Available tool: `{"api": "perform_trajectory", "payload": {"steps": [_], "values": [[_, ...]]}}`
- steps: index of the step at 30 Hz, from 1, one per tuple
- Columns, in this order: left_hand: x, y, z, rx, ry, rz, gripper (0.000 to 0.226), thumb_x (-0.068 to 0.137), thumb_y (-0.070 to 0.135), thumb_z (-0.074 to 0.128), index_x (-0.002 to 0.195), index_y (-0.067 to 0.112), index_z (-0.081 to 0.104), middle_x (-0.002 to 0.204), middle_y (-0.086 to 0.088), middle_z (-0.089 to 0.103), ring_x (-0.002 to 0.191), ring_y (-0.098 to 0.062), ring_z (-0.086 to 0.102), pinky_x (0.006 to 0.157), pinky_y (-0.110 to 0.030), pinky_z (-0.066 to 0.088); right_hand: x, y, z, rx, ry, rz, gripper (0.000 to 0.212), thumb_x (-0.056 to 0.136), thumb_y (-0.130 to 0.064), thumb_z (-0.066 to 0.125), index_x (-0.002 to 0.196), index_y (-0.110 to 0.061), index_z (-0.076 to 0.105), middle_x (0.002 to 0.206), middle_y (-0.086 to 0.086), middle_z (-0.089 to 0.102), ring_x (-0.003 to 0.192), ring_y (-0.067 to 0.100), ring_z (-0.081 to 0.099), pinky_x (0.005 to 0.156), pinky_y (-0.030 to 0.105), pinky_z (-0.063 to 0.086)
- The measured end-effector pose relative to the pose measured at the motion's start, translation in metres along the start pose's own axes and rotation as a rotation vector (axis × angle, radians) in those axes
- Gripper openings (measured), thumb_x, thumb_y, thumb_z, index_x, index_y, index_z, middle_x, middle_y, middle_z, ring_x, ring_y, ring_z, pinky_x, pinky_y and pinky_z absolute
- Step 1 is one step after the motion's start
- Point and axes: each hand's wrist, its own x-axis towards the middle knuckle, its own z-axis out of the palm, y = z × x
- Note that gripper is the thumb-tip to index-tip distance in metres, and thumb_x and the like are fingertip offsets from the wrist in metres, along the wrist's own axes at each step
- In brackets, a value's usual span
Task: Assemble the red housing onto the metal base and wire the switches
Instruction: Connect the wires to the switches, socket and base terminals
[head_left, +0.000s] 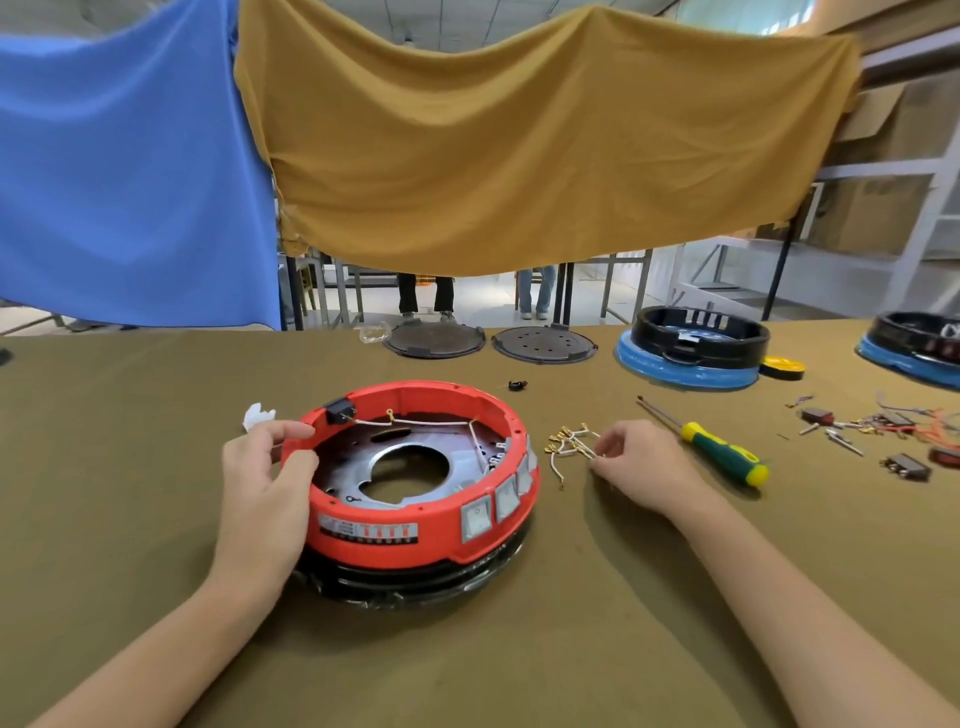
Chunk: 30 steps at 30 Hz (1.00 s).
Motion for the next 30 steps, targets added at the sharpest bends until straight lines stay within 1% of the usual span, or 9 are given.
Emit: {"api": "perform_trajectory", "payload": {"steps": [2, 4, 10, 14, 17, 22, 24, 27, 30], "values": [[-0.003, 0.004, 0.000, 0.030, -0.057, 0.008, 0.018, 0.084, 0.028, 0.054, 0.097, 0.038, 0.062, 0.116, 0.010, 0.040, 0.116, -0.018, 0.052, 0.099, -0.041, 0.047, -0.001, 0.000, -0.002, -0.033, 0.016, -0.011, 0.011, 0.091, -0.018, 0.064, 0.097, -0.020, 0.072, 0.095, 0.001, 0.069, 0.089, 0.018, 0.063, 0.082, 0.034, 0.054], [-0.004, 0.005, 0.000, 0.036, -0.091, 0.002, 0.026, 0.077, 0.034, 0.050, 0.100, 0.037, 0.062, 0.115, 0.014, 0.038, 0.119, -0.015, 0.049, 0.103, -0.040, 0.045, -0.002, -0.002, -0.003, -0.075, 0.038, -0.025, 0.015, 0.093, -0.015, 0.060, 0.100, -0.018, 0.073, 0.098, 0.002, 0.070, 0.091, 0.020, 0.064, 0.085, 0.036, 0.056], [-0.004, 0.007, -0.001, 0.034, -0.107, -0.018, 0.023, 0.078, 0.030, 0.051, 0.097, 0.037, 0.062, 0.115, 0.011, 0.039, 0.115, -0.020, 0.052, 0.099, -0.041, 0.047, -0.003, -0.002, -0.010, 0.016, 0.221, -0.008, 0.019, 0.096, -0.011, 0.055, 0.104, -0.013, 0.072, 0.098, 0.003, 0.069, 0.088, 0.018, 0.062, 0.079, 0.032, 0.052], [-0.004, 0.006, -0.004, 0.053, -0.145, 0.000, 0.023, 0.086, 0.020, 0.054, 0.098, 0.038, 0.061, 0.120, 0.006, 0.037, 0.116, -0.014, 0.050, 0.105, -0.046, 0.044, -0.003, -0.003, -0.014, 0.133, 0.211, 0.031, 0.023, 0.099, -0.009, 0.051, 0.110, -0.013, 0.070, 0.100, 0.004, 0.067, 0.083, 0.016, 0.059, 0.073, 0.031, 0.047], [-0.003, 0.007, -0.004, 0.084, -0.146, -0.010, 0.028, 0.075, 0.030, 0.050, 0.100, 0.036, 0.061, 0.121, 0.005, 0.037, 0.116, -0.009, 0.047, 0.109, -0.045, 0.042, -0.005, -0.009, -0.015, -0.121, 0.166, 0.001, 0.024, 0.097, -0.007, 0.053, 0.113, -0.014, 0.069, 0.102, 0.004, 0.060, 0.090, 0.020, 0.057, 0.077, 0.030, 0.047], [-0.002, 0.005, -0.005, 0.081, -0.148, -0.031, 0.032, 0.071, 0.034, 0.046, 0.099, 0.036, 0.062, 0.113, 0.015, 0.038, 0.117, -0.011, 0.047, 0.108, -0.042, 0.041, -0.006, -0.002, -0.022, -0.402, 0.318, 0.084, 0.015, 0.093, -0.007, 0.056, 0.102, -0.009, 0.068, 0.098, 0.009, 0.057, 0.091, 0.023, 0.052, 0.082, 0.035, 0.051], [-0.002, 0.005, -0.004, 0.074, -0.147, -0.029, 0.031, 0.070, 0.034, 0.047, 0.097, 0.035, 0.063, 0.110, 0.018, 0.037, 0.117, -0.012, 0.047, 0.107, -0.041, 0.041, -0.005, 0.000, -0.023, -0.164, 0.267, 0.116, 0.018, 0.094, -0.007, 0.053, 0.099, -0.010, 0.070, 0.093, 0.005, 0.061, 0.084, 0.020, 0.056, 0.073, 0.034, 0.052], [-0.002, 0.007, -0.004, 0.068, -0.146, -0.036, 0.031, 0.069, 0.033, 0.048, 0.096, 0.035, 0.063, 0.110, 0.022, 0.037, 0.119, -0.015, 0.047, 0.108, -0.041, 0.040, -0.005, -0.007, -0.022, 0.391, 0.182, 0.069, 0.025, 0.098, -0.011, 0.049, 0.094, -0.020, 0.071, 0.083, 0.001, 0.062, 0.066, 0.013, 0.050, 0.056, 0.028, 0.039], [-0.003, 0.008, -0.006, 0.068, -0.162, -0.021, 0.029, 0.069, 0.032, 0.049, 0.094, 0.035, 0.064, 0.111, 0.022, 0.037, 0.121, -0.016, 0.046, 0.109, -0.043, 0.041, -0.012, -0.019, -0.019, 0.733, 0.052, -0.006, 0.025, 0.100, -0.011, 0.050, 0.093, -0.020, 0.073, 0.070, -0.003, 0.057, 0.062, 0.013, 0.043, 0.060, 0.029, 0.038]]}}
